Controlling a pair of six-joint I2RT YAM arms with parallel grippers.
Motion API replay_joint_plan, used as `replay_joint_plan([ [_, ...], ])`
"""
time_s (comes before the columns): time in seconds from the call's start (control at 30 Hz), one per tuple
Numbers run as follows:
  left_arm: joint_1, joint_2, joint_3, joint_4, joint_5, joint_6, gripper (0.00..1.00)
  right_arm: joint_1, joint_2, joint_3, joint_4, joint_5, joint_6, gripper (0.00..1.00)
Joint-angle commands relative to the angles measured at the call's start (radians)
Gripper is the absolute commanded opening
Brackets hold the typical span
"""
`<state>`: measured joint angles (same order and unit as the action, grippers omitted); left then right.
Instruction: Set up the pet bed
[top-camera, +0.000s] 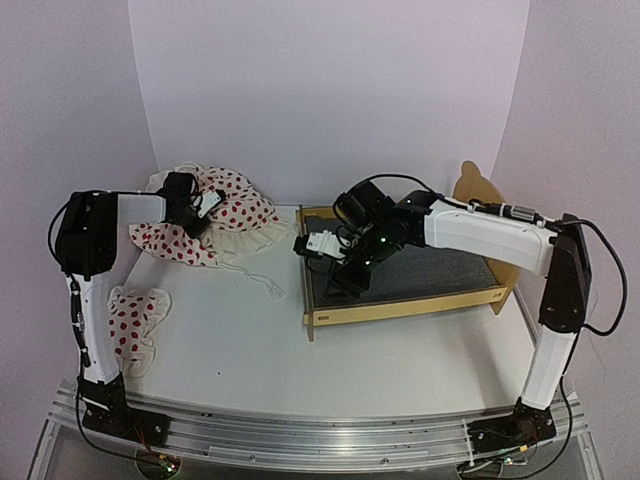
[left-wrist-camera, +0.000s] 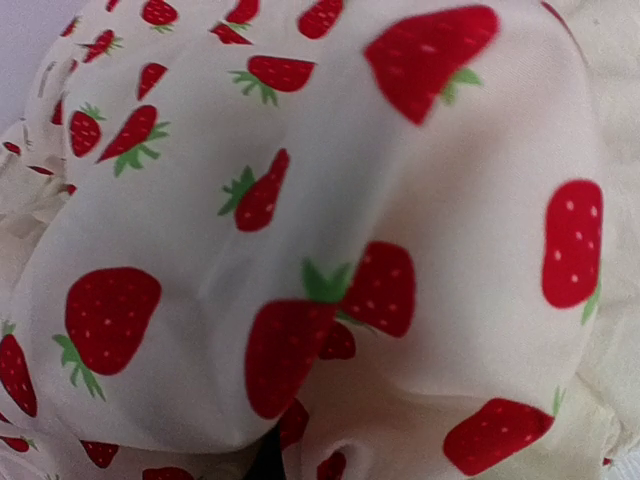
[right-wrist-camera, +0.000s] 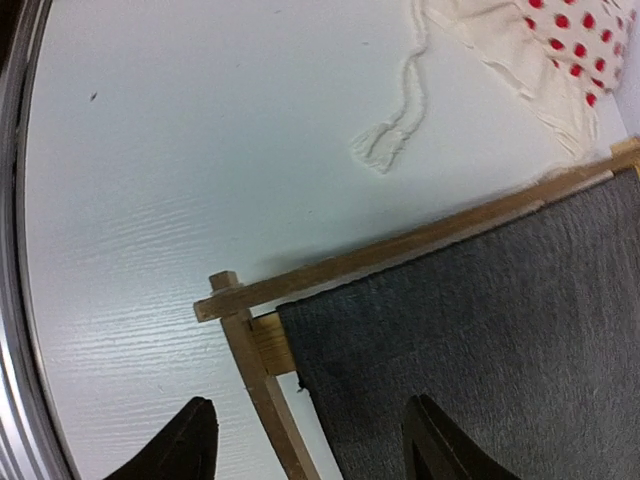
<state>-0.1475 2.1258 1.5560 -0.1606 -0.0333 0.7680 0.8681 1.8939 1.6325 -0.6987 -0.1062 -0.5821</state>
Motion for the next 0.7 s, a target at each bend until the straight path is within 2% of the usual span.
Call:
replay_joint_plan([
  [0.0,0.025,-0.09,0.114,0.058,0.03,0.004,0.0,-0.078,-0.071,0.092,0.034,-0.001,0.234,0.67],
  [0.17,0.027,-0.223,0.31,-0.168,0.31,0.014,0.0,-0.156,-0.011,0.24,0.051,-0.042,0.465,0.77],
  [0.33,0.025,-0.342,0.456,-0.381,0.56,0.125,0.0,-0.177,0.089,0.431,0.059,-0.115,0.622,0.88],
  [0.5,0.019,-0.404,0.535,-0.498,0.666,0.144,0.0,-0.176,0.137,0.497,0.178,-0.196,0.718,0.93],
  [0.67,-0.02,-0.411,0.586,-0.53,0.677,0.124,0.0,-0.171,0.136,0.482,0.325,-0.272,0.751,0.95],
])
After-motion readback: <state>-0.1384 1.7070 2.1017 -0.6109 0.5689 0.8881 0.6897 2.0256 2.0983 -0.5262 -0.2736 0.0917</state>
